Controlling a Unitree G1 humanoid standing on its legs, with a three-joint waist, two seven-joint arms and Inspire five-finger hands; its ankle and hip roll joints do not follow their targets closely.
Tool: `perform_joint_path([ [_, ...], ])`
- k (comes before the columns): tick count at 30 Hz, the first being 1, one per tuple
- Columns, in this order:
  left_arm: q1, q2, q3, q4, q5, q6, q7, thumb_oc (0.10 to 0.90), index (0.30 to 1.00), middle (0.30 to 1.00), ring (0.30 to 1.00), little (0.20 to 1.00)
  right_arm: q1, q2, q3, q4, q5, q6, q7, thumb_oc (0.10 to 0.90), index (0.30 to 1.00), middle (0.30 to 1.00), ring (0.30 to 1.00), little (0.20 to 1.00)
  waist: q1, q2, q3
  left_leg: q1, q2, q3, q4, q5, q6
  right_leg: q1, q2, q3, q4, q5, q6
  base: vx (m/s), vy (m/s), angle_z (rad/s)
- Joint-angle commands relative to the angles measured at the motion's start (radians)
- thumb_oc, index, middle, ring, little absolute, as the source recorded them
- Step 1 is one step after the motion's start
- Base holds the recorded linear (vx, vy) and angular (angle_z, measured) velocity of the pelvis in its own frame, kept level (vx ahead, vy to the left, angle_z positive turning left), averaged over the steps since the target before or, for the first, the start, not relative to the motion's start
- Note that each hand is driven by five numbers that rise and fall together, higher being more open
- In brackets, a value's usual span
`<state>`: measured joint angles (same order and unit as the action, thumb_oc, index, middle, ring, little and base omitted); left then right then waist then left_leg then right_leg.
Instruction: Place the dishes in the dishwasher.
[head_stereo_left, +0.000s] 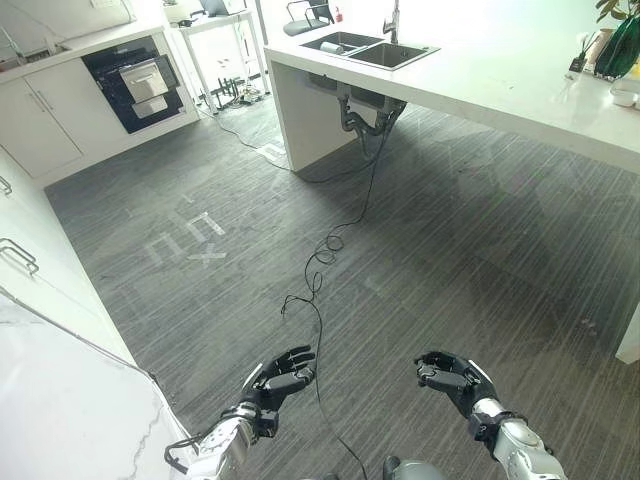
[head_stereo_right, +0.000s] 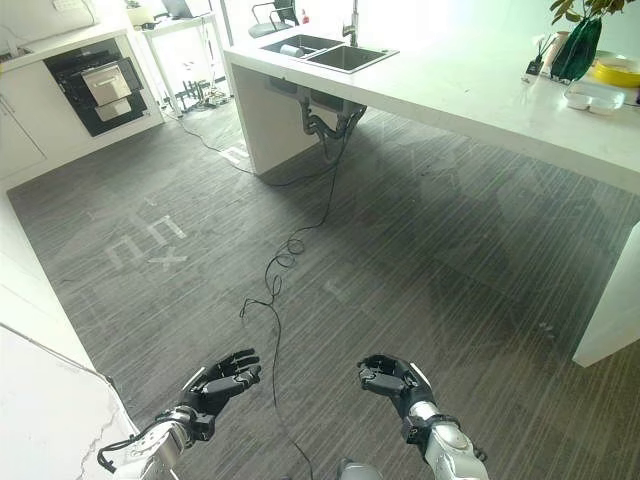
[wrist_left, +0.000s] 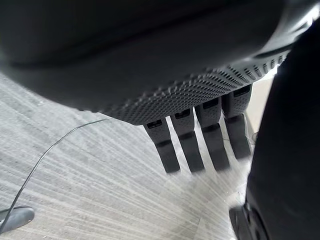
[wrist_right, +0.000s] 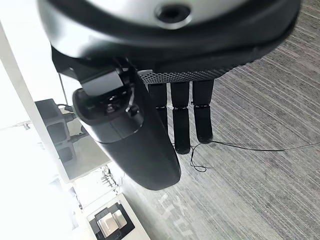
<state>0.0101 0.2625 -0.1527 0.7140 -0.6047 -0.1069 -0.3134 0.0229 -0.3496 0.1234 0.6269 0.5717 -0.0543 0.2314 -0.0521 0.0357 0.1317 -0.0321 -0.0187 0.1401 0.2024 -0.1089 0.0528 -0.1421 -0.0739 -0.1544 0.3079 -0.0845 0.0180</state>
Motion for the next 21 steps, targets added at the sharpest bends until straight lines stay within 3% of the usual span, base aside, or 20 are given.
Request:
perform_joint_path([
  [1, -0.042, 0.068, -0.004, -0.048, 0.060, -0.031, 0.021, 0.800, 0.900, 0.900, 0.900, 0.900, -0.040, -0.010, -0.014, -0.085, 0.041, -0.024, 0.022, 0.800, 0.900, 0.900, 0.900, 0.900, -0.007, -0.011, -0.018, -0.043, 0.052, 0.053, 0.098, -0.162, -0.058, 0.058, -0.055, -0.031, -0.008, -0.137, 0.102, 0.00, 0.000, 0.00],
  [3, -0.047, 0.055, -0.001, -0.016, 0.030, -0.039, 0.054, 0.800, 0.900, 0.900, 0.900, 0.900, -0.039, -0.006, 0.000, -0.054, 0.026, -0.022, -0.002, 0.800, 0.900, 0.900, 0.900, 0.900, -0.007, -0.012, -0.014, -0.044, 0.058, 0.057, 0.098, -0.160, -0.061, 0.059, -0.055, -0.039, -0.008, -0.140, 0.098, -0.02, -0.052, 0.01],
  [4, -0.056, 0.038, 0.001, 0.015, 0.045, -0.027, 0.104, 0.800, 0.900, 0.900, 0.900, 0.900, -0.039, -0.004, 0.000, -0.027, 0.029, -0.016, 0.000, 0.800, 0.900, 0.900, 0.900, 0.900, -0.008, -0.013, -0.011, -0.045, 0.061, 0.058, 0.098, -0.160, -0.063, 0.060, -0.054, -0.043, -0.008, -0.140, 0.097, -0.01, -0.055, 0.03],
  [11, -0.069, 0.021, 0.010, 0.135, 0.162, -0.024, 0.169, 0.800, 0.900, 0.900, 0.900, 0.900, -0.042, -0.010, 0.013, 0.074, -0.012, -0.015, 0.006, 0.800, 0.900, 0.900, 0.900, 0.900, -0.003, -0.017, 0.012, -0.035, 0.074, 0.056, 0.098, -0.142, -0.083, 0.072, -0.043, -0.065, -0.008, -0.153, 0.077, 0.01, -0.106, 0.13],
  [13, -0.096, 0.006, -0.003, 0.150, 0.158, -0.032, 0.184, 0.800, 0.900, 0.900, 0.900, 0.900, -0.062, -0.019, 0.031, 0.086, -0.029, -0.020, -0.008, 0.800, 0.900, 0.900, 0.900, 0.900, 0.000, -0.025, 0.024, -0.031, 0.060, 0.050, 0.098, -0.123, -0.085, 0.065, -0.042, -0.055, -0.008, -0.152, 0.065, -0.03, -0.110, 0.08],
  [15, -0.122, -0.012, -0.020, 0.164, 0.167, -0.056, 0.191, 0.800, 0.900, 0.900, 0.900, 0.900, -0.093, -0.024, 0.054, 0.100, -0.029, -0.030, -0.022, 0.800, 0.900, 0.900, 0.900, 0.900, 0.007, -0.052, 0.041, -0.011, 0.023, 0.066, 0.098, -0.114, -0.071, 0.062, -0.060, -0.039, -0.008, -0.151, 0.048, 0.06, -0.127, 0.03],
  [16, -0.131, -0.018, -0.032, 0.167, 0.177, -0.058, 0.194, 0.800, 0.900, 0.900, 0.900, 0.900, -0.101, -0.026, 0.060, 0.101, -0.021, -0.028, -0.037, 0.800, 0.900, 0.900, 0.900, 0.900, 0.015, -0.072, 0.052, -0.027, 0.009, 0.073, 0.128, -0.080, -0.073, 0.066, -0.073, -0.032, -0.008, -0.148, 0.039, 0.07, -0.141, -0.04],
  [17, -0.138, -0.021, -0.040, 0.170, 0.195, -0.057, 0.192, 0.800, 0.900, 0.900, 0.900, 0.900, -0.108, -0.030, 0.061, 0.108, -0.016, -0.025, -0.057, 0.800, 0.900, 0.900, 0.900, 0.900, 0.019, -0.076, 0.067, -0.101, 0.022, 0.066, 0.259, -0.059, -0.081, 0.074, -0.067, -0.033, -0.008, -0.147, 0.024, 0.07, -0.135, -0.05],
  [18, -0.141, -0.024, -0.043, 0.172, 0.210, -0.054, 0.187, 0.800, 0.900, 0.900, 0.900, 0.900, -0.113, -0.033, 0.061, 0.117, -0.019, -0.024, -0.068, 0.800, 0.900, 0.900, 0.900, 0.900, 0.023, -0.073, 0.080, -0.147, 0.030, 0.060, 0.314, -0.036, -0.086, 0.081, -0.059, -0.032, -0.008, -0.147, 0.015, 0.12, -0.069, 0.26],
  [20, -0.138, -0.029, -0.041, 0.182, 0.223, -0.058, 0.171, 0.800, 0.900, 0.900, 0.900, 0.900, -0.117, -0.033, 0.061, 0.150, -0.026, -0.045, -0.063, 0.800, 0.900, 0.900, 0.900, 0.900, 0.030, -0.057, 0.097, -0.191, 0.035, 0.080, 0.275, 0.022, -0.097, 0.104, -0.040, -0.025, -0.008, -0.161, 0.015, 0.26, 0.068, 0.55],
  [21, -0.131, -0.028, -0.039, 0.186, 0.213, -0.061, 0.162, 0.800, 0.900, 0.900, 0.900, 0.900, -0.119, -0.032, 0.060, 0.164, -0.046, -0.051, -0.061, 0.800, 0.900, 0.900, 0.900, 0.900, 0.036, -0.046, 0.100, -0.191, 0.030, 0.095, 0.192, 0.044, -0.098, 0.120, -0.033, -0.024, -0.008, -0.172, 0.020, 0.35, 0.159, 0.11],
])
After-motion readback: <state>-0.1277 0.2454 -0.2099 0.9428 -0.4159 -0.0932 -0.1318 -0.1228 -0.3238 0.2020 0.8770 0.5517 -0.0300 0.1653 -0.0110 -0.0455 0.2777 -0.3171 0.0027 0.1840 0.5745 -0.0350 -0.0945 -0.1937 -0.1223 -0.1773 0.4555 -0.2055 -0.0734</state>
